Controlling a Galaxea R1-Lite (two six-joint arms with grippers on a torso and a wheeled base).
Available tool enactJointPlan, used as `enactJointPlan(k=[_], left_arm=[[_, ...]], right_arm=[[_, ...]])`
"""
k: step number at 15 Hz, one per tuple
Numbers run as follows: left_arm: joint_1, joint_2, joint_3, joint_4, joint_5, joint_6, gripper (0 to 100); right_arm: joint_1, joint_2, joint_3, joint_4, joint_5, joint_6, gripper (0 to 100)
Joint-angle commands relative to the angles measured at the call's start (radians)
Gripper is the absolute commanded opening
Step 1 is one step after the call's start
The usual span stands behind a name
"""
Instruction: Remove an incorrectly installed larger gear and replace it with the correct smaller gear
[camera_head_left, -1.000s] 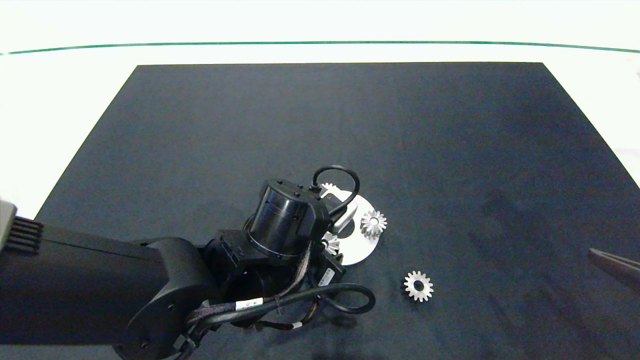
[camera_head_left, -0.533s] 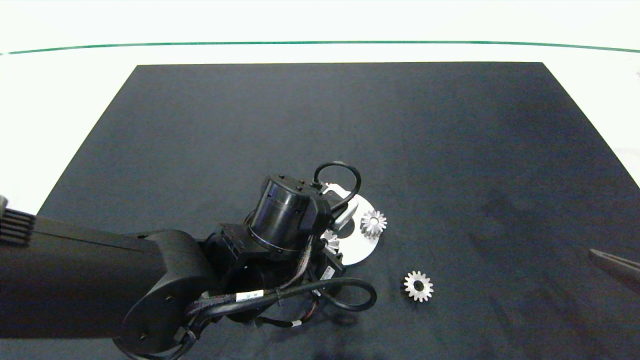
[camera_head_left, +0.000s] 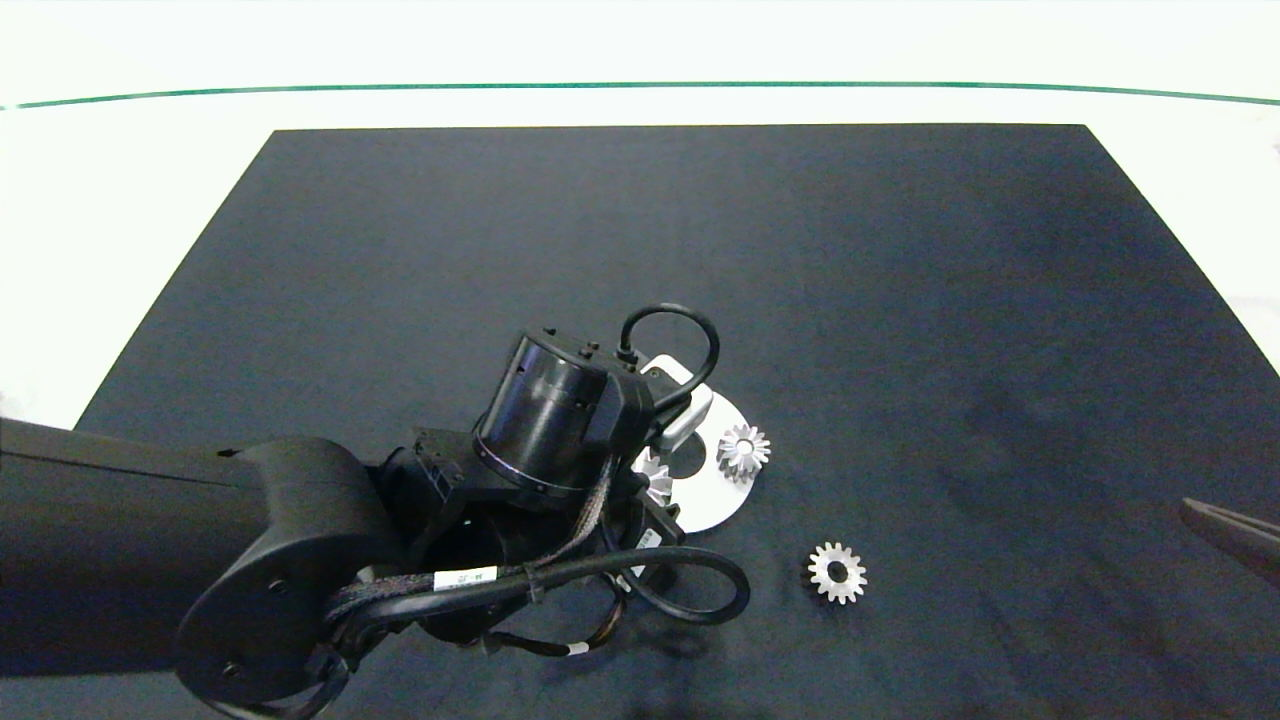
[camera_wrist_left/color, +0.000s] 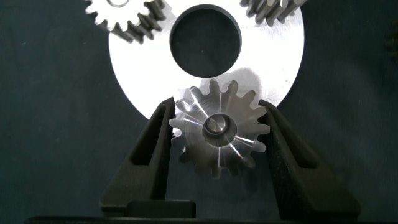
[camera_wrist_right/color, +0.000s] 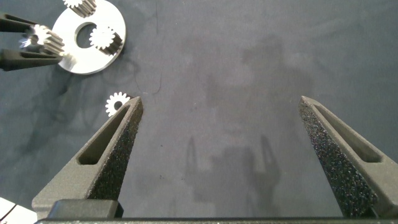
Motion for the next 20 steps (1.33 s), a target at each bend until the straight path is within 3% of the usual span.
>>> enactJointPlan(k=[1, 8, 14, 15, 20], left_arm=[[-0.021, -0.049, -0.006, 0.027, 0.002, -0.001, 31], [-0.002, -0.117, -0.002, 0.077, 0.002, -0.004, 31], [0.194, -0.198, 0.101, 0.072, -0.008, -0.004, 31], [0.231, -0.212, 0.127, 0.070, -0.018, -0.004, 31], [0.383, -0.265, 0.207, 0.069, -0.136, -0.007, 31]], right_arm=[[0.001, -0.001, 0.000, 0.000, 0.001, -0.001, 100], [0.001, -0.015, 0.000, 0.003, -0.001, -0.001, 100], [0.001, -0.029, 0.003, 0.023, 0.001, -0.001, 100], [0.001, -0.029, 0.011, 0.023, 0.001, -0.001, 100], [0.001, -0.027, 0.014, 0.023, -0.001, -0.001, 100]])
